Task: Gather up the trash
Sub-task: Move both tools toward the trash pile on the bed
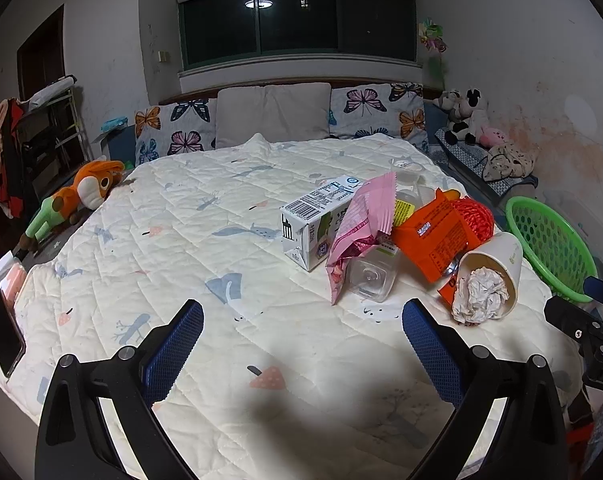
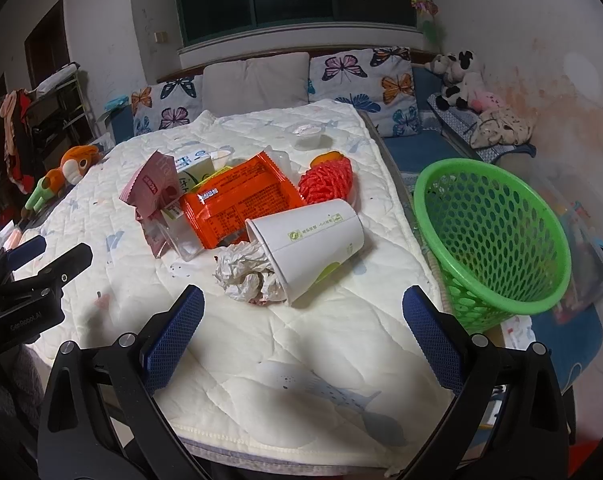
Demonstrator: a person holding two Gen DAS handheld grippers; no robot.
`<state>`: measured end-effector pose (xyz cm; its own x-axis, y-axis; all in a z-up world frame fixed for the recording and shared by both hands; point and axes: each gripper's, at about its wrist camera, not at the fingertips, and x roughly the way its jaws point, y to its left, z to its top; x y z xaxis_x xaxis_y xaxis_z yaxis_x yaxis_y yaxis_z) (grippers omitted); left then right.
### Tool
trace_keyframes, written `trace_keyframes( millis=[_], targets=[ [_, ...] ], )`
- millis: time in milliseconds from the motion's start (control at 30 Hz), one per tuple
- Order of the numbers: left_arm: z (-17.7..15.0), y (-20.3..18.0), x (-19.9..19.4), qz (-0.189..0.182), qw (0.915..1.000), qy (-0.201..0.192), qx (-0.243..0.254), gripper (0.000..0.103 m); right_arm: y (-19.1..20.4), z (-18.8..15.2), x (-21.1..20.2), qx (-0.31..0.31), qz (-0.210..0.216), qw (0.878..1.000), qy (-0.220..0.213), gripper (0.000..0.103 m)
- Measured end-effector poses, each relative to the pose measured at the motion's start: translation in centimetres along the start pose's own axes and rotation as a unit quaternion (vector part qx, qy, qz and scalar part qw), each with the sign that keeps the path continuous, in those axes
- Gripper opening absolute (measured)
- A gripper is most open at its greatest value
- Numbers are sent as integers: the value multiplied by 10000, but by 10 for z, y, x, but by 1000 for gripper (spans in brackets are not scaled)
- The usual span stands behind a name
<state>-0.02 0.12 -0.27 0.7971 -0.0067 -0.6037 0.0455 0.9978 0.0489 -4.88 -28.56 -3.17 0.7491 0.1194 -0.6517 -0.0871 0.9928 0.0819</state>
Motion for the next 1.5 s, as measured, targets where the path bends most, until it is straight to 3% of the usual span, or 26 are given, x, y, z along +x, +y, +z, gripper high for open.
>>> trace_keyframes(
  millis=[1500],
  targets=[
    [-1,1,5,-25,10000,50,-15,97,-1,0,8,8,-2,10000,56,98]
  ],
)
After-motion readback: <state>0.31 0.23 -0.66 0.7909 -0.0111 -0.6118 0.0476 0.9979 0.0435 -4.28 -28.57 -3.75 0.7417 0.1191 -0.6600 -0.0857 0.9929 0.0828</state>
